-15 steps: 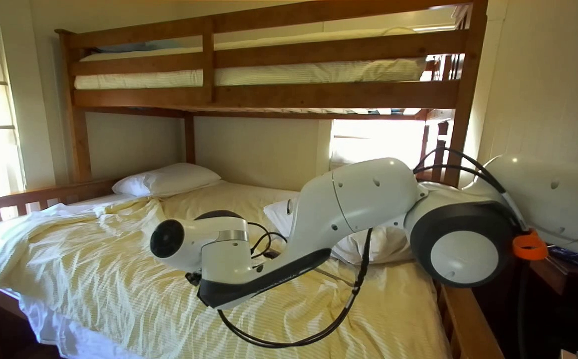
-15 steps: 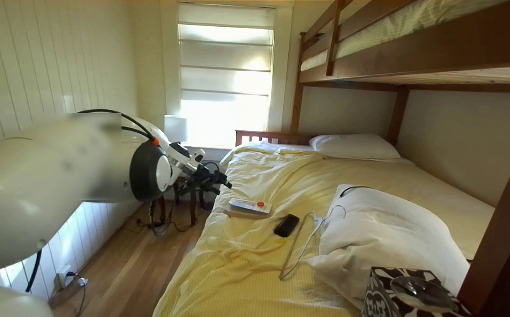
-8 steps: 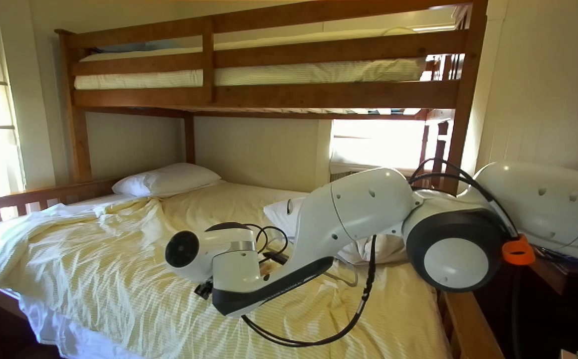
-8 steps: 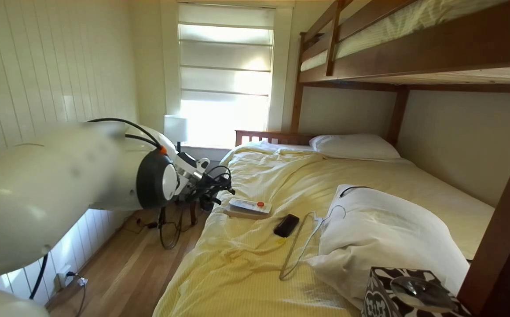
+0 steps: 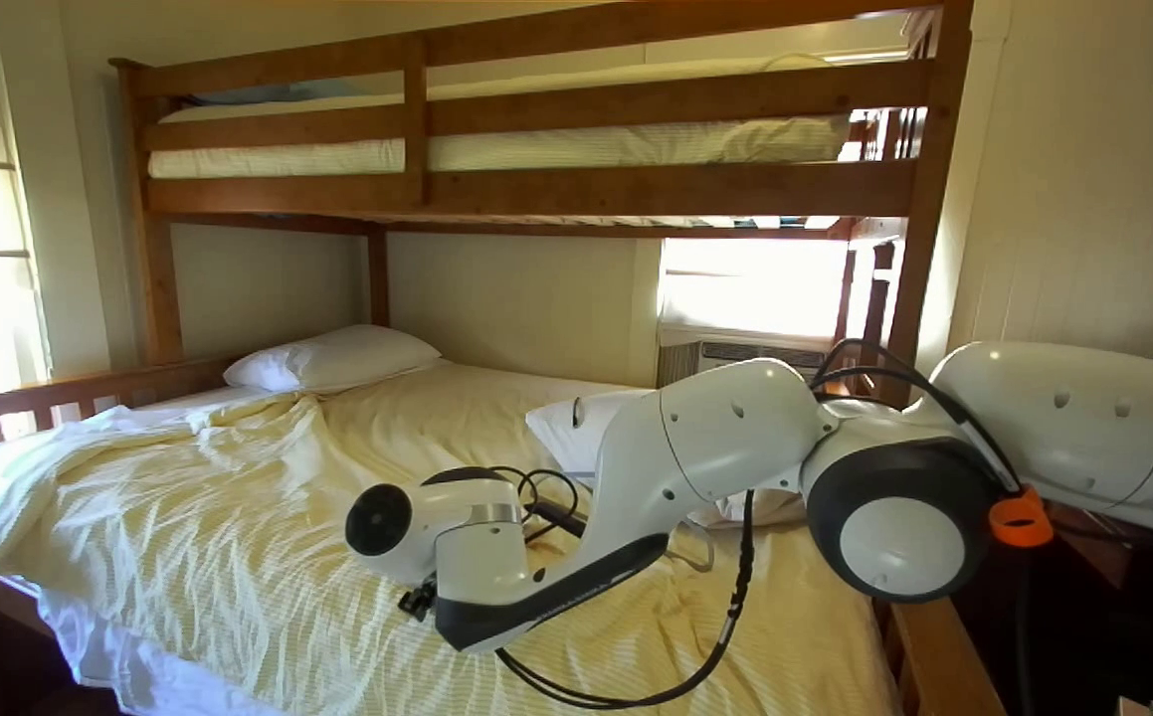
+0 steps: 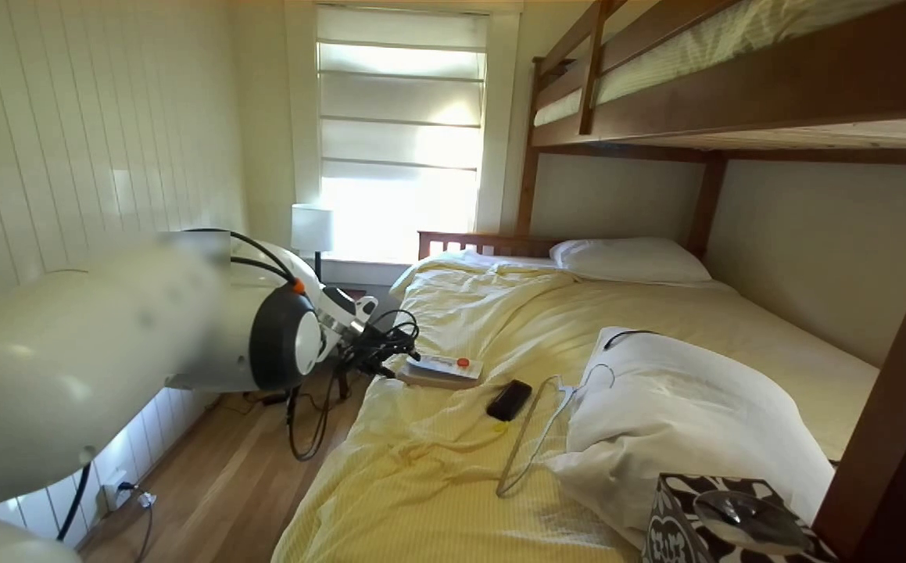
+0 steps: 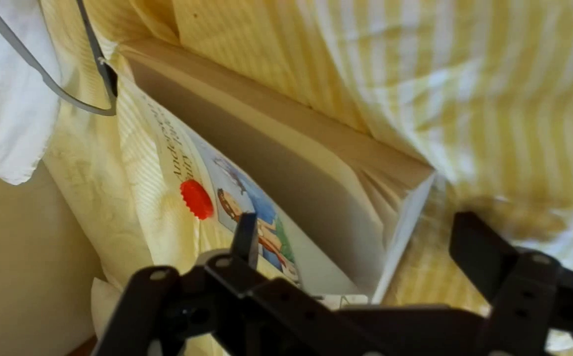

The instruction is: Pick up the novel and place it on the bed frame

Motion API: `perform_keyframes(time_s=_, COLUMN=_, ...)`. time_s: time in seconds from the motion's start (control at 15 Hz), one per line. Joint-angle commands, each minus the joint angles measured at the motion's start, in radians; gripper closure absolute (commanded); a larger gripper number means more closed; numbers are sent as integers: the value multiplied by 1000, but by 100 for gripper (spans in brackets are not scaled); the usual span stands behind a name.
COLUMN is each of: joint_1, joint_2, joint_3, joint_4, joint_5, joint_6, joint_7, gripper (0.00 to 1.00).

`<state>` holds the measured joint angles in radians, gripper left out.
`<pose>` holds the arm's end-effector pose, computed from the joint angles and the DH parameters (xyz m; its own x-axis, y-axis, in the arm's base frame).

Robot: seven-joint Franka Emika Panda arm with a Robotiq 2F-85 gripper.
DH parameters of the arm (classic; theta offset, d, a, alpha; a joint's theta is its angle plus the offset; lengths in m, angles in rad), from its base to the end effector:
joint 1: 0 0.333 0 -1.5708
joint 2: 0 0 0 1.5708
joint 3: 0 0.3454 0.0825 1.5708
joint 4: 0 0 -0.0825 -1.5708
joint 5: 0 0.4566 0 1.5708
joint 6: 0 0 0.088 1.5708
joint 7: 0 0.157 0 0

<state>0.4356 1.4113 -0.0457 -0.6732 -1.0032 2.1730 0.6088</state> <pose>0.8630 0.3057 0.0408 0.8220 0.4831 0.3014 0.1414 -0.6859 0.7138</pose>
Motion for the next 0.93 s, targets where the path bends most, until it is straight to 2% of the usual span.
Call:
perform_keyframes(time_s=0.0, joint_1=-1, joint_2=49, joint_3=10, joint_4=83, joint_5=14, joint_6=15, joint_7=18, gripper=0)
perform_keyframes(time_s=0.4, joint_1=-6, joint_2=61, joint_3=-51, joint_4=110, joint_5=-4, joint_6=-50, joint_7=63, gripper=0)
perform_keyframes(time_s=0.87, joint_1=0, joint_2=86, joint_3=-34, joint_4=108, joint_5=18, joint_6=-84, joint_7=54, gripper=0)
